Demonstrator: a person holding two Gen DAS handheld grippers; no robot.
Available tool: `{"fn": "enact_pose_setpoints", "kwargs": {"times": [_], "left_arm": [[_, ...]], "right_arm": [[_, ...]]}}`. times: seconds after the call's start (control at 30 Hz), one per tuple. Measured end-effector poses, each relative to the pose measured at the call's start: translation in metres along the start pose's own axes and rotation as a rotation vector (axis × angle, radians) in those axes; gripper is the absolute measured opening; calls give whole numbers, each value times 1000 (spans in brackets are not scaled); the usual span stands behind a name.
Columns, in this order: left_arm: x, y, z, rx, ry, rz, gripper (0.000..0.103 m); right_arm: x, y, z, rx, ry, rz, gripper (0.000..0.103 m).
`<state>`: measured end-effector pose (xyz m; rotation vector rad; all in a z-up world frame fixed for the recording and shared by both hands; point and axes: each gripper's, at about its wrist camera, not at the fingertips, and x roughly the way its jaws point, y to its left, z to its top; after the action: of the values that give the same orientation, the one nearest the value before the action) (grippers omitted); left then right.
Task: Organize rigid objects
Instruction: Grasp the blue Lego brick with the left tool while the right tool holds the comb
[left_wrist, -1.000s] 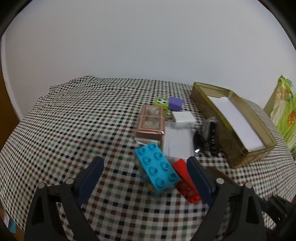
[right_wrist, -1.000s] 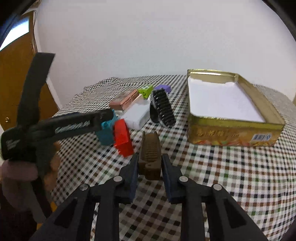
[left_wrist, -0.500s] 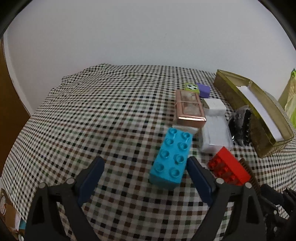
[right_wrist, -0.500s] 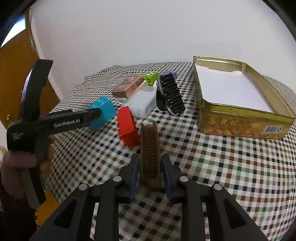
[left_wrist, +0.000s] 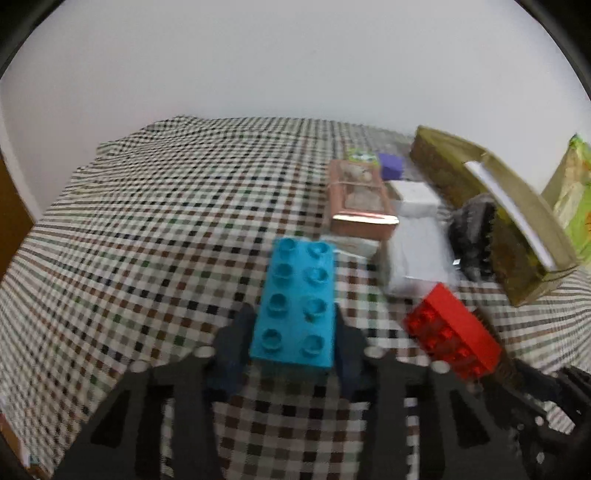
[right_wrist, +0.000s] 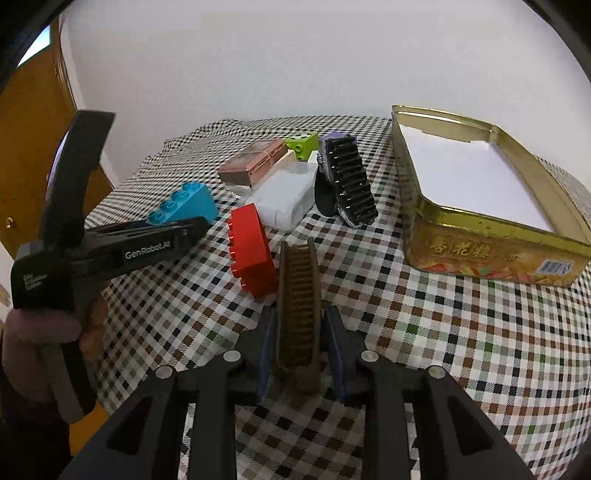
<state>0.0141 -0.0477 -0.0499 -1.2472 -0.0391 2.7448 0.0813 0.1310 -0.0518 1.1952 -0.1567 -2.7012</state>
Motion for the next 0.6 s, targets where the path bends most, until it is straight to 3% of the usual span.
{"fn": "enact_pose_setpoints", "kwargs": {"times": [0.13, 0.37, 0.6], "left_arm": [[-9, 0, 2, -6, -35, -23, 31], [-23, -7, 4, -8, -74, -43, 31], [-25, -4, 2, 13, -92, -43, 31]], "right_arm": [[-8, -13, 2, 60, -17, 55, 28], [-47, -23, 18, 67, -152, 83, 27], [-39, -11, 17, 23, -117, 88, 28]]}}
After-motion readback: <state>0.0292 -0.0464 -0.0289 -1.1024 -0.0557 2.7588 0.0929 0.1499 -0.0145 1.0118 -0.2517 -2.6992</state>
